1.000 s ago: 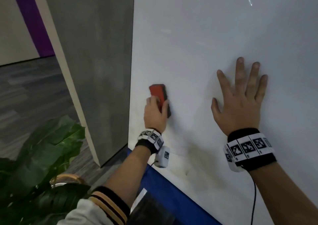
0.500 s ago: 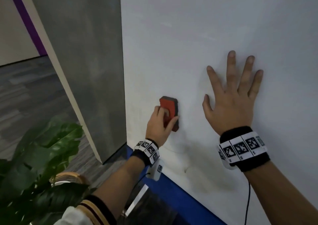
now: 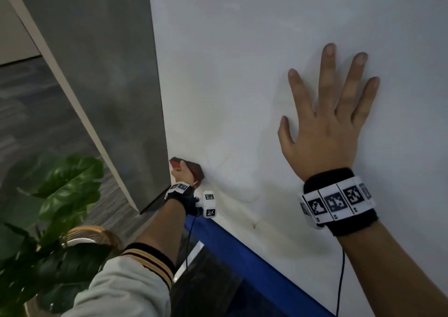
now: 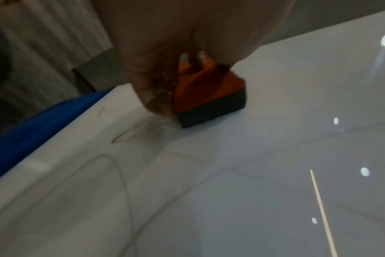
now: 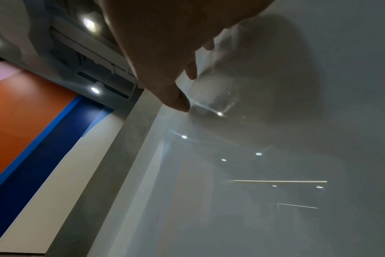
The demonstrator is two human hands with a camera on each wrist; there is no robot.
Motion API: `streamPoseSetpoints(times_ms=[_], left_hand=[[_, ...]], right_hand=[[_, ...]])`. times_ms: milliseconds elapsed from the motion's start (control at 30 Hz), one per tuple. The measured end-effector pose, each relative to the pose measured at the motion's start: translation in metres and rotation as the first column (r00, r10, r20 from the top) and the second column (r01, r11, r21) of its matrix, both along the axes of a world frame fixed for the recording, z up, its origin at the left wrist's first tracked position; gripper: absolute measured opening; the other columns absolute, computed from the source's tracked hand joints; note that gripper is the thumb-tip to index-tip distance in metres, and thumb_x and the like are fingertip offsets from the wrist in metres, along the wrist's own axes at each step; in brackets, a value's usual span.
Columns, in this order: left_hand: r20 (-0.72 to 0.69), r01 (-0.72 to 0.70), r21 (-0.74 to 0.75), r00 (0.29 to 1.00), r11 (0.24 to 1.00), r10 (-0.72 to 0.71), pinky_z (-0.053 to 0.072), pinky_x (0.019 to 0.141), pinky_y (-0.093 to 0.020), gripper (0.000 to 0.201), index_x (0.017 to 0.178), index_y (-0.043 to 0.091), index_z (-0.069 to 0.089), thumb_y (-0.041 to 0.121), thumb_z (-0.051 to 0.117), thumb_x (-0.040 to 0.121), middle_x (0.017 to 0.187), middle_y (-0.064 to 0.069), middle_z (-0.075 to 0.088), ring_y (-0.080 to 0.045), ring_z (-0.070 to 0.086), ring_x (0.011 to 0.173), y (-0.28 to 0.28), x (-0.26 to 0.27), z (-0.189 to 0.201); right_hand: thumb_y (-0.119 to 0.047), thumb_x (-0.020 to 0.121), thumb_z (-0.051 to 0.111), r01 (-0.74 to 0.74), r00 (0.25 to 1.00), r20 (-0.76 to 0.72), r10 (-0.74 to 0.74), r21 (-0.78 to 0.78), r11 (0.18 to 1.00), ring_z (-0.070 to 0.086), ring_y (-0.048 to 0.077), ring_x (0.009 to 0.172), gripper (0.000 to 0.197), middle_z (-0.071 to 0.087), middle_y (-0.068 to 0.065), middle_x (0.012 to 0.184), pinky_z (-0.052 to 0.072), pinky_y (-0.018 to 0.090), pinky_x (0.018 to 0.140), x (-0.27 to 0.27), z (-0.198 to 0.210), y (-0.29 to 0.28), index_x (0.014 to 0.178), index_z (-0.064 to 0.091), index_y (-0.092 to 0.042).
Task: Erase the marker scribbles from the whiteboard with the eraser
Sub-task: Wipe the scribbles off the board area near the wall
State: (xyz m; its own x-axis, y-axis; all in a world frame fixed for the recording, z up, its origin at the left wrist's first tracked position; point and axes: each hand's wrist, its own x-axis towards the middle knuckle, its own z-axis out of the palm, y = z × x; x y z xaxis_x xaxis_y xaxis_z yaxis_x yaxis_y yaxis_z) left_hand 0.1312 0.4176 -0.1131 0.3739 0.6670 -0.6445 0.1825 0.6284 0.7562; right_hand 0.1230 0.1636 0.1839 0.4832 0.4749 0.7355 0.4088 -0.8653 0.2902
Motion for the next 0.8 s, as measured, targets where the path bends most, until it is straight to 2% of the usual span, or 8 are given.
streamPoseSetpoints(times_ms=[100,167,267,333,433,533,600,800], left_hand=[[0.103,-0.029,-0.003,0.994,1.0,0.029,0.055,0.097,-0.057,0.042,0.134,0.013,0.042,0.043,0.051,0.105,0.13,-0.014,0.056,-0.038,0.06,0.118,-0.001,0.002,0.041],[0.235,-0.104,0.27,0.971,0.957,0.04,0.055,0.097,-0.048,0.035,0.112,0.017,0.043,0.047,0.057,0.1,0.108,-0.005,0.059,-0.029,0.064,0.106,-0.002,0.001,0.089],[0.298,-0.102,0.696,0.942,0.711,-0.157,0.049,0.074,-0.027,0.03,0.097,0.02,0.042,0.041,0.063,0.1,0.084,0.01,0.05,-0.01,0.053,0.073,-0.042,-0.013,0.156],[0.323,-0.103,0.776,0.912,0.622,-0.251,0.049,0.07,-0.025,0.025,0.099,0.022,0.044,0.037,0.063,0.1,0.086,0.011,0.05,-0.01,0.052,0.072,-0.076,-0.019,0.166],[0.324,-0.095,0.679,0.929,0.728,-0.181,0.052,0.079,-0.03,0.021,0.104,0.022,0.044,0.035,0.06,0.103,0.094,0.007,0.058,-0.014,0.06,0.083,-0.092,-0.019,0.128],[0.102,-0.007,0.406,0.994,0.914,-0.038,0.048,0.085,-0.037,0.026,0.103,0.017,0.038,0.04,0.05,0.106,0.111,-0.014,0.067,-0.035,0.066,0.1,-0.079,-0.021,0.076],[-0.019,0.06,0.31,0.998,0.949,-0.057,0.051,0.09,-0.042,0.029,0.103,0.015,0.035,0.041,0.048,0.107,0.115,-0.023,0.065,-0.041,0.065,0.106,-0.074,-0.025,0.063],[0.287,0.078,0.431,0.932,0.899,-0.219,0.056,0.083,-0.055,0.029,0.085,0.036,0.039,0.047,0.063,0.097,0.087,0.008,0.053,-0.021,0.059,0.081,-0.133,-0.033,0.107]], right_hand=[[-0.033,0.094,0.052,-0.005,1.0,0.005,0.005,0.005,1.0,0.011,0.052,0.151,0.07,0.012,0.016,0.168,-0.006,0.057,0.123,0.003,-0.002,0.002,0.159,0.028,-0.028],[-0.034,0.094,0.051,-0.003,1.0,0.017,0.003,0.017,1.0,0.013,0.053,0.15,0.069,0.013,0.017,0.168,-0.007,0.056,0.123,0.003,-0.003,0.004,0.159,0.028,-0.029],[-0.033,0.094,0.05,0.001,1.0,0.029,-0.002,0.031,1.0,0.014,0.054,0.15,0.068,0.014,0.017,0.168,-0.009,0.054,0.122,0.003,-0.004,0.006,0.159,0.028,-0.029],[-0.032,0.094,0.051,-0.002,0.999,0.04,0.001,0.04,0.999,0.014,0.053,0.15,0.069,0.015,0.017,0.168,-0.01,0.053,0.123,0.003,-0.005,0.005,0.159,0.029,-0.028],[-0.031,0.095,0.052,-0.026,0.999,0.037,0.025,0.009,1.0,0.012,0.052,0.151,0.068,0.013,0.016,0.168,-0.008,0.053,0.124,0.004,-0.006,-0.002,0.159,0.029,-0.027],[-0.028,0.094,0.056,-0.057,0.997,0.044,0.06,-0.061,0.997,0.012,0.048,0.152,0.068,0.015,0.015,0.168,-0.006,0.051,0.125,0.005,-0.016,-0.014,0.158,0.033,-0.025],[-0.027,0.093,0.058,-0.066,0.997,0.034,0.07,-0.127,0.99,0.008,0.045,0.153,0.07,0.014,0.015,0.168,-0.009,0.05,0.126,0.003,-0.03,-0.022,0.158,0.032,-0.024],[-0.028,0.097,0.057,-0.081,0.997,-0.008,0.081,-0.2,0.976,0.003,0.042,0.153,0.072,0.011,0.014,0.169,-0.012,0.05,0.125,0.001,-0.044,-0.032,0.161,0.025,-0.022]])
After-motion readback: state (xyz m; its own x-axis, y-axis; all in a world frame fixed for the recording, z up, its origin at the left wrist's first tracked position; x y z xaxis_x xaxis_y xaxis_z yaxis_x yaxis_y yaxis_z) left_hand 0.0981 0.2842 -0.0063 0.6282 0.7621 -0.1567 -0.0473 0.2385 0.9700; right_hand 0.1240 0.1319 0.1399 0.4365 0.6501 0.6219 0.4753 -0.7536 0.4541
